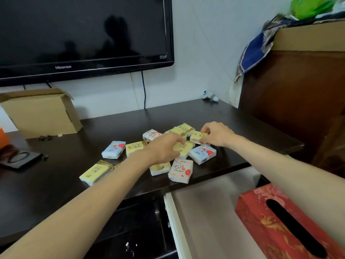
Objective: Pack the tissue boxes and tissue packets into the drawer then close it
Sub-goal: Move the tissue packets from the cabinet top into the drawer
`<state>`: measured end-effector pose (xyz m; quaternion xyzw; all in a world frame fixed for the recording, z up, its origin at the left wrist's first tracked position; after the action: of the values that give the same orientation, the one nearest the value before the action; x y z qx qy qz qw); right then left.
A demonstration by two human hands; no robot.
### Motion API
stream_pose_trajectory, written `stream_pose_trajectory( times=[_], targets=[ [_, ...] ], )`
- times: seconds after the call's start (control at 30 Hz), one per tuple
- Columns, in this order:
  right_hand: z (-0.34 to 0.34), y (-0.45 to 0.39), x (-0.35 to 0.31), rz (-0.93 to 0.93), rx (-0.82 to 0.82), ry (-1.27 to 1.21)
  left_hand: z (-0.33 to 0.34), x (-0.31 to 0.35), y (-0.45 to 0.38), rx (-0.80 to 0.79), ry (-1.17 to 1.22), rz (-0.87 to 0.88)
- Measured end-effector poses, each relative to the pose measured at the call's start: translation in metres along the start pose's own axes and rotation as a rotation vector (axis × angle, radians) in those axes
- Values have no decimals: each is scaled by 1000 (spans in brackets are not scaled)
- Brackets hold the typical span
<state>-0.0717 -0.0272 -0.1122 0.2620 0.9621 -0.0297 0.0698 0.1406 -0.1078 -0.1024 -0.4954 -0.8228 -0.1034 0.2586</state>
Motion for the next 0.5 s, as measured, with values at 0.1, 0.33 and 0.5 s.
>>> stream_pose_trajectory(
  times=[0.1,0.33,0.5],
  targets=[
    [-7,-3,23,81,55,114,0,4,-26,-86,-55,58],
    [-4,6,77,-7,-2,220,5,1,-72,-244,-170,37],
    [-2,6,94,-142,-150,136,2,-7,-78,-307,-141,-62]
  ],
)
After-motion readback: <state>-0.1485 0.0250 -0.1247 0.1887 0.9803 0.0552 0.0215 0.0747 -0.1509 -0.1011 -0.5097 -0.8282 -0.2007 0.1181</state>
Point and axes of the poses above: each hand's wrist, its own y-axis away from the middle knuckle, its own z-axis out of the palm, x = y × z, the point moved 1 cm from there along -y, towards the middle knuckle, and after that the axes turned 15 degrees about y, right-handed, at the moved point
